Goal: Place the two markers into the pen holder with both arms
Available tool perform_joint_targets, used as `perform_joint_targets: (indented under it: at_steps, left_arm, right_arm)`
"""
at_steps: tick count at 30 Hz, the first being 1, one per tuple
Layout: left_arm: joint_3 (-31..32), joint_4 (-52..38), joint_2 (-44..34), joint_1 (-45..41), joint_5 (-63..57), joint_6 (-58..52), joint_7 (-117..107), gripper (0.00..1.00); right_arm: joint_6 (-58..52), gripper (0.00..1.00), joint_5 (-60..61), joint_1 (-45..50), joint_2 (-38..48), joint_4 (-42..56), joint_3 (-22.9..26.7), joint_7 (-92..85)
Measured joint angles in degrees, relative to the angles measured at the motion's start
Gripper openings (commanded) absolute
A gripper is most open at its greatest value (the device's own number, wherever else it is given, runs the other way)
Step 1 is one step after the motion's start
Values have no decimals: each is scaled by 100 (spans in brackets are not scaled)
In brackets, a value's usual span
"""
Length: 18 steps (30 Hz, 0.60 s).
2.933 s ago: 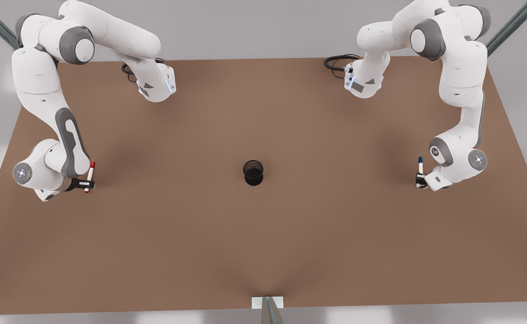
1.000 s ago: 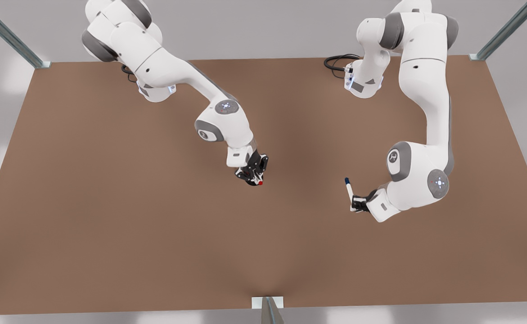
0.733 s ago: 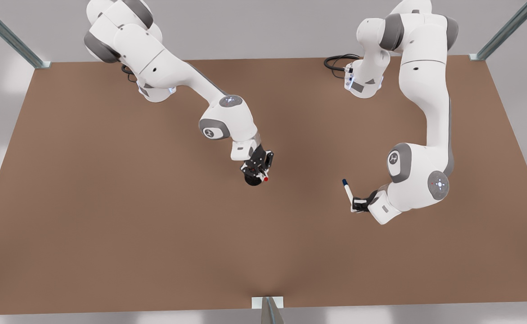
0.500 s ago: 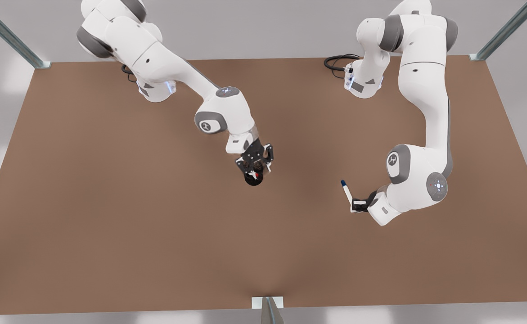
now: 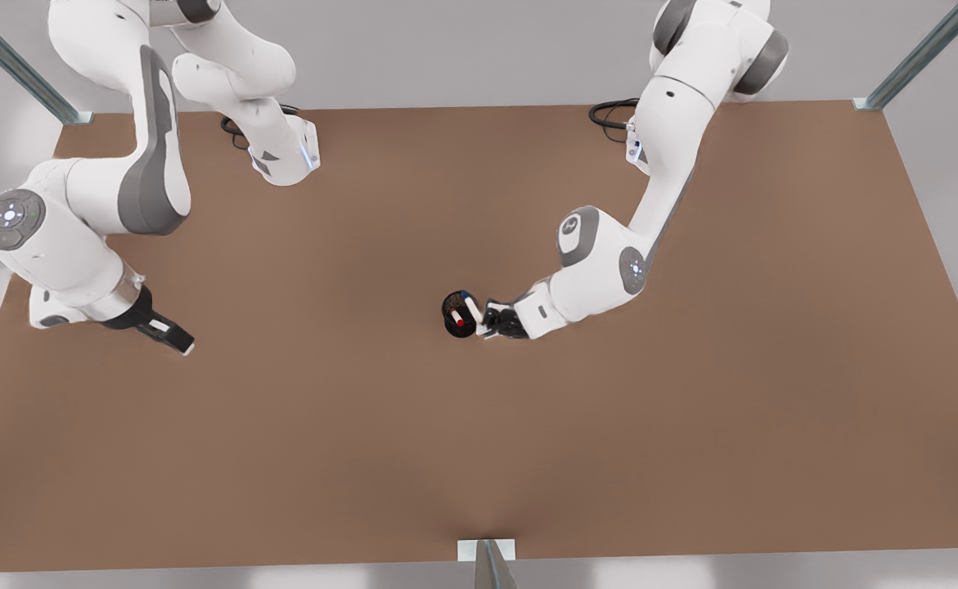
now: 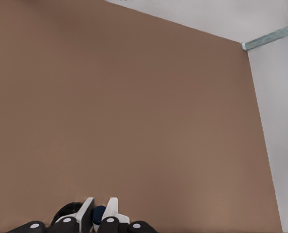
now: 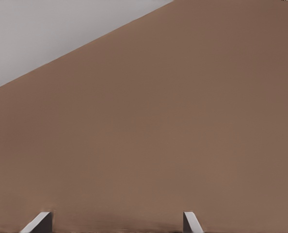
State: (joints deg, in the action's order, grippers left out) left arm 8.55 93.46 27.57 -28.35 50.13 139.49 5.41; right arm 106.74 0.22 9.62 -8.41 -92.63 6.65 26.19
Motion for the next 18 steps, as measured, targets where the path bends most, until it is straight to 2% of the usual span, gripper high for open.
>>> perform_joint_targets:
  at_steps: [3, 6, 18]
  left_arm:
    - [68, 469, -190, 33, 1559, 562, 692, 21]
    - [70, 546, -190, 115, 2254, 873, 1505, 21]
    - [69, 888, -186, -232, 2792, 1295, 4783, 21]
  right_arm:
    - [-178, 100, 85, 209, -30, 44, -2, -540]
    - [-288, 100, 127, 121, -27, 49, 1, -999]
    - [-429, 100, 141, 148, -26, 67, -8, -2212]
